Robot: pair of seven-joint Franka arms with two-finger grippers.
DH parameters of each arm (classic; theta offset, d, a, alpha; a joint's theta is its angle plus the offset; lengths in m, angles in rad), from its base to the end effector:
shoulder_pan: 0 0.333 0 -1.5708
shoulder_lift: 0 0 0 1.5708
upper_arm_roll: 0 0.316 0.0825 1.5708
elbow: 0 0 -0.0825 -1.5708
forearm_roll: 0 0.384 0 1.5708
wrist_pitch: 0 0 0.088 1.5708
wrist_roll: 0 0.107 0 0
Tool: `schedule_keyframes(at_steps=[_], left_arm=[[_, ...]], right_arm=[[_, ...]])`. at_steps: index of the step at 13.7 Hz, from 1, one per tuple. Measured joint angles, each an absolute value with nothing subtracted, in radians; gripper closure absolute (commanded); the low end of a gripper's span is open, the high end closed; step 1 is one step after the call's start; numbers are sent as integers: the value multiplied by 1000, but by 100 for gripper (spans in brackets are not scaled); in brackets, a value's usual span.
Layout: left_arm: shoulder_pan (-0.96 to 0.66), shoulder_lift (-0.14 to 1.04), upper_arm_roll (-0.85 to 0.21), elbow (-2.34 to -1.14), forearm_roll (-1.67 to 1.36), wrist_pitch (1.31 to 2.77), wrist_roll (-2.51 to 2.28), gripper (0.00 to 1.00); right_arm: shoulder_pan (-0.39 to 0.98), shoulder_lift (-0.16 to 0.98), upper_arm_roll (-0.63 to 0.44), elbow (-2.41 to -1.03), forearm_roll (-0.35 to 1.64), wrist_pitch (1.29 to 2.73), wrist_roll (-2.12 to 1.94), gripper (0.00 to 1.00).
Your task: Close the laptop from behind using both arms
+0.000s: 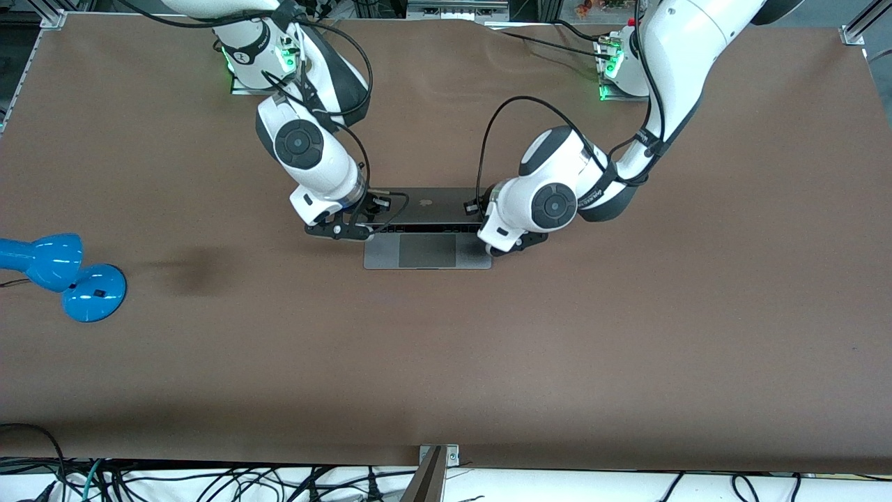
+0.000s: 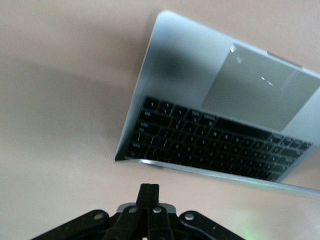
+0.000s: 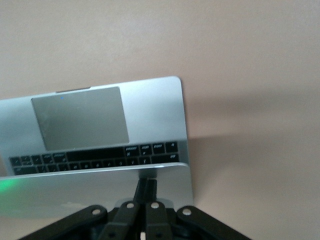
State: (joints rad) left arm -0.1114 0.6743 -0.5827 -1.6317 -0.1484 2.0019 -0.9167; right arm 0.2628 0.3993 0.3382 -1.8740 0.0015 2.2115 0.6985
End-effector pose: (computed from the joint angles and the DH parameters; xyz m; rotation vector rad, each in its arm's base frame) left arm 0.5336 -0.3948 0.2680 2.8140 0.5243 -0.7232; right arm 0.5241 0.3445 0.3077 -3.0511 0.1842 0.1697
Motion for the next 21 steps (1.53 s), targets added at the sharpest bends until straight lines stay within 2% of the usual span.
schedule_keyframes(at_steps=[12,17,21], left_arm=[[-120,801,-551,-1576,-72,2100,-916,100],[-126,855,-538,-1548,-57,2143,-916,100],[-171,869,-488,-1534,-57,2153,-916,100]], right_arm=[[262,644,315,-1700,-92,2301,698,100],[262,703,312,-1666,-122,2305,699,100],[261,743,308,-1635,-139,2308,699,100]])
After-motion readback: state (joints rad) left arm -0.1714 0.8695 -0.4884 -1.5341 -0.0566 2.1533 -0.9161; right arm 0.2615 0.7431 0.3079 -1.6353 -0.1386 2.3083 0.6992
